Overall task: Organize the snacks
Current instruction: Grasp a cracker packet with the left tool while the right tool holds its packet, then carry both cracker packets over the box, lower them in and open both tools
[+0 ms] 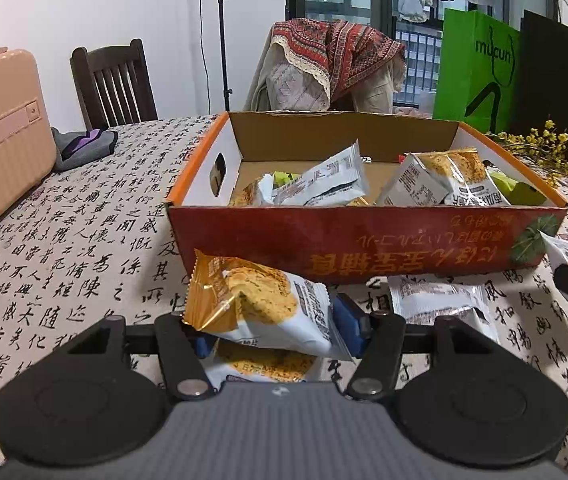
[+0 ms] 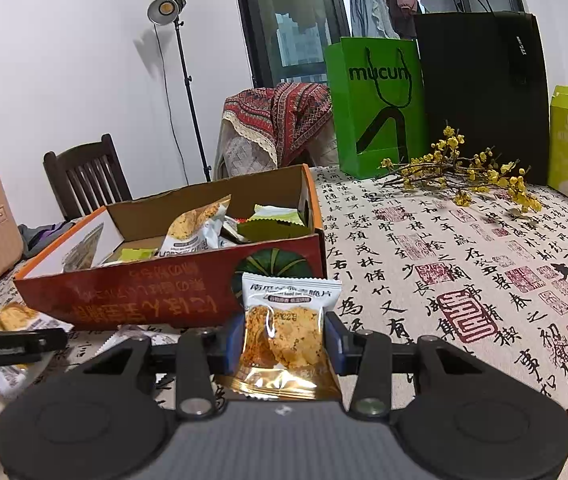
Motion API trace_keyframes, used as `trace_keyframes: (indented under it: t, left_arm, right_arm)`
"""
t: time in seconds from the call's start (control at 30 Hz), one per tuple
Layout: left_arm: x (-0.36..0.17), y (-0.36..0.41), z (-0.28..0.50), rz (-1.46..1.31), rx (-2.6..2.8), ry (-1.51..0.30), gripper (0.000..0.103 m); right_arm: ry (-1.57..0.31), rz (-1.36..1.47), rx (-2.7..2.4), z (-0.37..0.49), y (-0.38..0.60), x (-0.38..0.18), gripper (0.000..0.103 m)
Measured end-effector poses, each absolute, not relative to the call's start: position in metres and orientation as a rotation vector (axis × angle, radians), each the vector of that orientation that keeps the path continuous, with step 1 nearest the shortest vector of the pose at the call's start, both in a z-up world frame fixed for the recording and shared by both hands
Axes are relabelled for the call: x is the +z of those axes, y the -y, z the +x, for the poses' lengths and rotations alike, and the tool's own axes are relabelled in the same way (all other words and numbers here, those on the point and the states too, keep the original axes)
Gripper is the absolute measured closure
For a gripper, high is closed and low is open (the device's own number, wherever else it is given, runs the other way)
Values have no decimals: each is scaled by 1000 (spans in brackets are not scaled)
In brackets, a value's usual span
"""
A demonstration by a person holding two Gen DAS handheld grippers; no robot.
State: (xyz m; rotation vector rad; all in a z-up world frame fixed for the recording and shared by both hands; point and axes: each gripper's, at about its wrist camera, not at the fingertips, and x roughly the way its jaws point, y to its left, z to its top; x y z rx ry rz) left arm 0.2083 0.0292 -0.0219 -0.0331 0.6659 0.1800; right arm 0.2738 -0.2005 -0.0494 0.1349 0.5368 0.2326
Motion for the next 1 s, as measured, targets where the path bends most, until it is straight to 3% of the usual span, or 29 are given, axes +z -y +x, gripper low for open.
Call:
trace_keyframes:
  t: [0.23,0.3,0.4,0.5,0.67,0.8,0.87,1.0]
  left_arm:
    - [-30,-37,197,-40,191,-703,40]
    - [-33,-42,194,-49,200,-705,32]
    - [-32,-45,191,-48,202,-694,31]
    - [-30,-43,190,-40,210,-676,19]
    - [-28,-32,192,27,203,-648,14]
    - [-33,-30,197,43,201,-668,15]
    - [-36,-31,198,46,187,-682,26]
    - [-37,-34,195,37,163,-674,37]
  right_arm:
    - [-534,126,224,272,199,-49,62]
    - [-533,123,226,272,199,-49,62]
    - [-531,118,228,271,198,-49,62]
    - [-530,114,227,271,198,-49,62]
    - [-532,110,229,271,198,-49,61]
    - [-532,110,230,270,198,-48,61]
    - [-533,110,232,271,198,-49,61]
    - [-535,109,235,271,197,-49,61]
